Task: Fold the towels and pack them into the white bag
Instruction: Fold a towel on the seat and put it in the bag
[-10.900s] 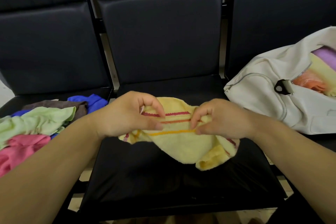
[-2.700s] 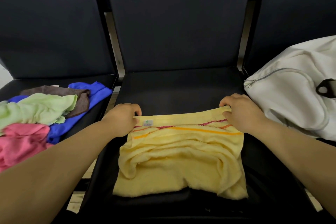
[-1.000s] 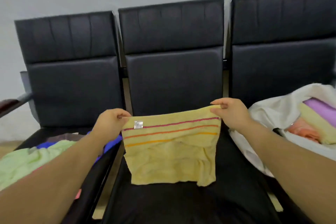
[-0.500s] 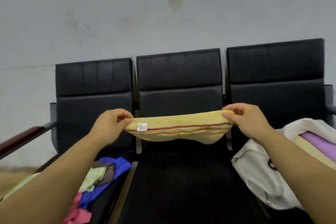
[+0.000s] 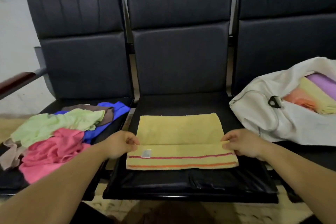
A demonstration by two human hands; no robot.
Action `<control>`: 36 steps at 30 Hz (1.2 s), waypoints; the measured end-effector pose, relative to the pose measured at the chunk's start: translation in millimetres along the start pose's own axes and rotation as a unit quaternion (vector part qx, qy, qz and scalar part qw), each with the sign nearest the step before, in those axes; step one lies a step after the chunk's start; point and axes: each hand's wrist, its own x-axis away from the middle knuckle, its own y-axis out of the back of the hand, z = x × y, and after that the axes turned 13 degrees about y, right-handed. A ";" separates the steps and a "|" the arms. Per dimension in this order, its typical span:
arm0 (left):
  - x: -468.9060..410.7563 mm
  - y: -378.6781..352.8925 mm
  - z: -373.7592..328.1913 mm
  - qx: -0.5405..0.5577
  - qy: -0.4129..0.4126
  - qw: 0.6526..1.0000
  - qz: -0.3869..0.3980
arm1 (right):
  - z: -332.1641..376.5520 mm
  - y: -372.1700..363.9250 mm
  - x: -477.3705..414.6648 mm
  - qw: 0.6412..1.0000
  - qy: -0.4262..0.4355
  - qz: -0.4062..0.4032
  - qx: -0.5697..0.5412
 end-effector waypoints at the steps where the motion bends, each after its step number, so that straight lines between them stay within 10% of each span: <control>1: -3.6 -0.6 -0.4 0.003 0.005 1.000 -0.001 | -0.2 -0.9 -2.3 1.000 0.003 -0.003 0.008; 13: -74.5 22.0 -34.7 0.129 0.001 0.985 -0.119 | 19.9 10.6 -88.5 0.985 0.058 -0.148 0.060; 36: -151.6 -13.4 -39.3 0.025 0.039 0.972 -0.230 | -14.8 -13.5 -136.6 0.927 0.056 -0.233 0.289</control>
